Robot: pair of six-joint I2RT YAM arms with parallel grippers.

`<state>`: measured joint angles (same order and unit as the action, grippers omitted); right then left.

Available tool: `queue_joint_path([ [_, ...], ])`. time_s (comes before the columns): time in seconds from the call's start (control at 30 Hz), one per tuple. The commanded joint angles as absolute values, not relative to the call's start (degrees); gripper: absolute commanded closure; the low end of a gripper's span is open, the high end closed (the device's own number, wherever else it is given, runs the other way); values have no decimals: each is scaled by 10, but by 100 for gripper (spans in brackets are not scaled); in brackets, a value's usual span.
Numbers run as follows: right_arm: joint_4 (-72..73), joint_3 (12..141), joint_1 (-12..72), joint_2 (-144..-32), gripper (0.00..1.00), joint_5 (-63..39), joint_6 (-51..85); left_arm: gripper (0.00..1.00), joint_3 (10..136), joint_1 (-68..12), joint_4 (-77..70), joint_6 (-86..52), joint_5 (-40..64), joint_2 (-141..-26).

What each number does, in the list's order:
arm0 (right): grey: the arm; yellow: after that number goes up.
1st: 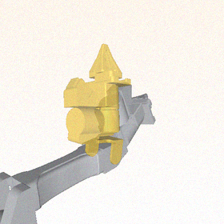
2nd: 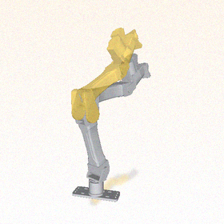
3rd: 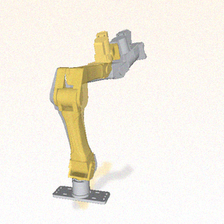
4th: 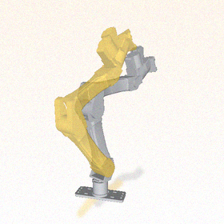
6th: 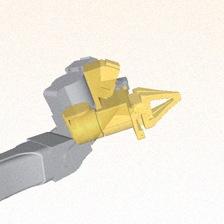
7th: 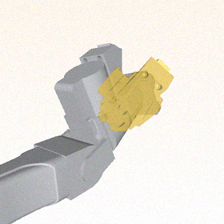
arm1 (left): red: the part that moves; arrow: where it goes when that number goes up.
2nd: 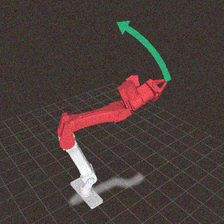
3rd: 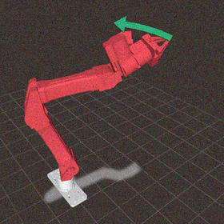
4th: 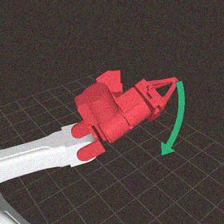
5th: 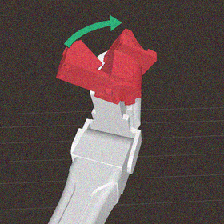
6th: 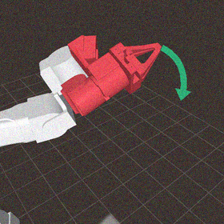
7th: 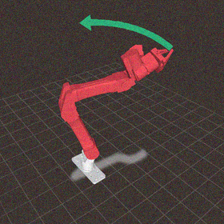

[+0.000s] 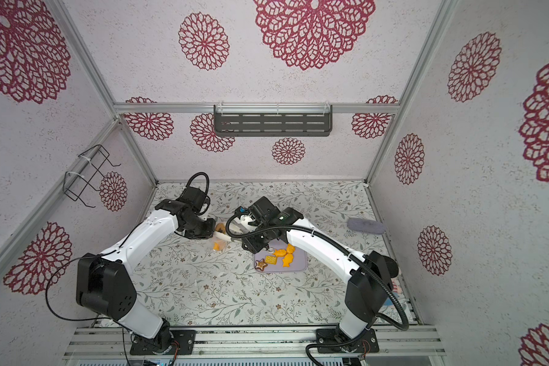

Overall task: Put the cookies into a resealable bag to prevent moisture
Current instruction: Place the cookie in the ziploc bag, then pick up the cookie from the tray.

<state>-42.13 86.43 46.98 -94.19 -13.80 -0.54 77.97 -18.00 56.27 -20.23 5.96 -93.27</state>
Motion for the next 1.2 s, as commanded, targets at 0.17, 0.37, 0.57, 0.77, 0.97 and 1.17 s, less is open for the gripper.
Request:
queue_joint_path([
  [0.17, -409, 878, 432, -878, 48, -141, 10, 100, 796, -180, 559, -201, 63, -937],
  [0.37, -416, 809, 331, -801, 49, -132, 45, 100, 799, -180, 559, -200, 65, -942],
  [0.57, -499, 781, 270, -830, 49, -9, 52, 100, 801, -181, 560, -199, 63, -941],
  [0.77, -517, 789, 258, -889, 48, 43, 68, 100, 796, -180, 560, -199, 61, -940],
  [0.97, -517, 795, 259, -932, 47, 76, 76, 100, 788, -180, 558, -198, 59, -936],
  [1.17, -515, 789, 258, -960, 47, 83, 78, 100, 786, -180, 560, -198, 56, -933],
])
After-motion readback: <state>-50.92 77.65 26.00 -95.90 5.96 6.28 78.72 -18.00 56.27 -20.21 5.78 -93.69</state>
